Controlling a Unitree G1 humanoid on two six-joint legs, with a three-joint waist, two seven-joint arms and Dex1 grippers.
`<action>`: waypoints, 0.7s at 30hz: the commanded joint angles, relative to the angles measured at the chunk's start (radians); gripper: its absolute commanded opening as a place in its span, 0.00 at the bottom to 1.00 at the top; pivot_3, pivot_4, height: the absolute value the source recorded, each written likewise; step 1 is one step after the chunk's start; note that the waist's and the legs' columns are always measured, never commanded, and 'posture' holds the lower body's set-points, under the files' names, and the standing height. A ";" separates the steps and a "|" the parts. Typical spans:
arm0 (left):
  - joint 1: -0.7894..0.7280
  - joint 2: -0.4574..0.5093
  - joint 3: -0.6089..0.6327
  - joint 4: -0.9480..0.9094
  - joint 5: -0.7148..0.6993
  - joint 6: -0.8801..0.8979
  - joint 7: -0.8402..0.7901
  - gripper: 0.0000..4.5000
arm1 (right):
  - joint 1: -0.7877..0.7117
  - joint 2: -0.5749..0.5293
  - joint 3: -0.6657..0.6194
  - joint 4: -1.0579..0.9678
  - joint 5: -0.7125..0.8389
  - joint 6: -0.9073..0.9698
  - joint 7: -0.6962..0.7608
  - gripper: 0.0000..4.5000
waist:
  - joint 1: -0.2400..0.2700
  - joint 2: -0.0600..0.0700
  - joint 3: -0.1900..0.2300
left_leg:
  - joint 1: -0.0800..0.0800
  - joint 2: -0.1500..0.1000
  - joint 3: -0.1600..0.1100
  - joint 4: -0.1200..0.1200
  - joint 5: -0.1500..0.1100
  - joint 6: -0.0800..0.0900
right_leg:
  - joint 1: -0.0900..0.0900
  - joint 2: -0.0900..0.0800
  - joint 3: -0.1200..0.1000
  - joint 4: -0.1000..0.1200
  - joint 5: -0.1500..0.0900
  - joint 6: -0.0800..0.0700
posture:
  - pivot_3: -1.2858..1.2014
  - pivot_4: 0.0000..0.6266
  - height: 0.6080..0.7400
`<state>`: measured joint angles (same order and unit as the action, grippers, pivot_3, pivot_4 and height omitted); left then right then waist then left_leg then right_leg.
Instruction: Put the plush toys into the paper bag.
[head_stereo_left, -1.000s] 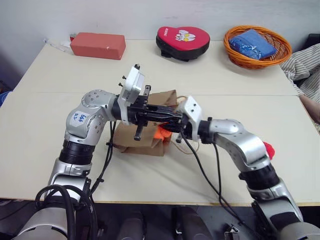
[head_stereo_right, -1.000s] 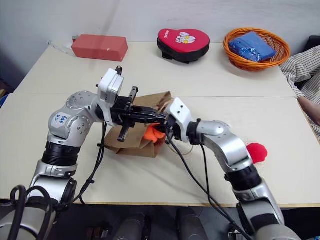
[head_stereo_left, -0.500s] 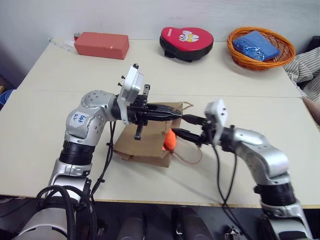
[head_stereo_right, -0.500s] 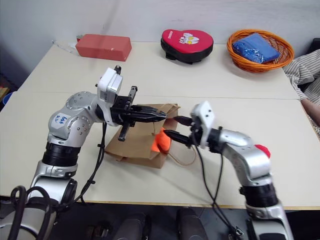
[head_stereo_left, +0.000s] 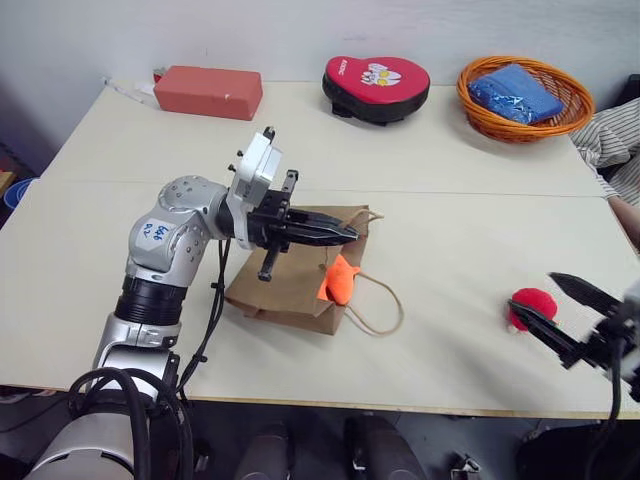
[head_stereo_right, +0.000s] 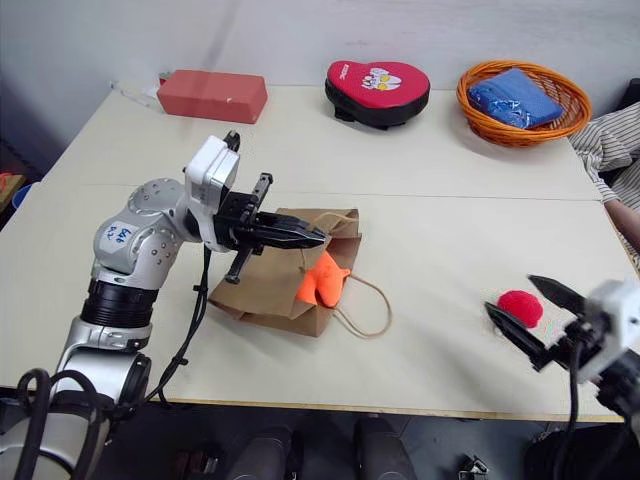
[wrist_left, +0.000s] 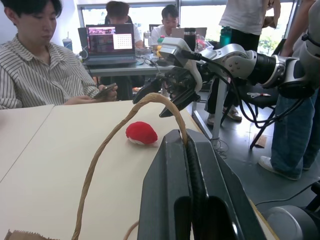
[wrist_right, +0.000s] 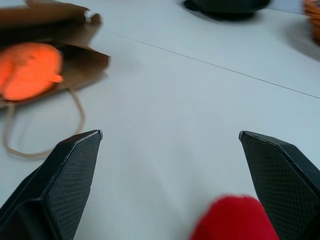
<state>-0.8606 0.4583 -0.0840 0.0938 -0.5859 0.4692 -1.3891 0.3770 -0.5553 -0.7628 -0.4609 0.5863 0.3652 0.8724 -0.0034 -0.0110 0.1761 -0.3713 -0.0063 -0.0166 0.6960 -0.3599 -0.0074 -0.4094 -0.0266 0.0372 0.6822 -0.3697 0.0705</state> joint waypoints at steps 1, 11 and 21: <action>-0.031 -0.008 0.005 -0.017 -0.016 -0.009 -0.015 0.00 | 0.087 0.057 -0.046 -0.003 -0.041 -0.115 -0.014 0.99 | 0.001 0.000 0.000 | 0.000 0.000 0.000 0.000 0.000 0.000 | 0.000 0.000 0.000 0.000 0.000 0.000 | 0.52 0.24 1.00; -0.034 -0.013 0.005 -0.030 -0.015 0.008 -0.010 0.00 | 0.011 -0.042 0.116 0.080 -0.081 0.028 -0.122 0.99 | -0.003 0.001 0.000 | 0.002 0.000 0.001 0.000 0.000 0.000 | 0.000 0.000 0.001 0.001 0.000 0.000 | 0.52 0.24 1.00; -0.032 0.008 0.013 -0.042 -0.007 0.011 0.004 0.00 | -0.166 -0.149 0.237 0.254 -0.173 0.046 -0.145 0.57 | 0.003 0.001 0.000 | 0.000 0.000 0.000 0.001 0.000 0.000 | 0.000 0.000 0.001 0.000 0.000 0.000 | 0.52 0.24 1.00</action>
<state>-0.8748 0.4549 -0.0878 0.0855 -0.5853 0.4826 -1.3883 0.2082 -0.6895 -0.5269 -0.1918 0.3972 0.4309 0.6929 -0.0004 -0.0101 0.1756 -0.3711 -0.0064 -0.0166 0.6967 -0.3599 -0.0075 -0.4096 -0.0262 0.0378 0.6828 -0.3697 0.0704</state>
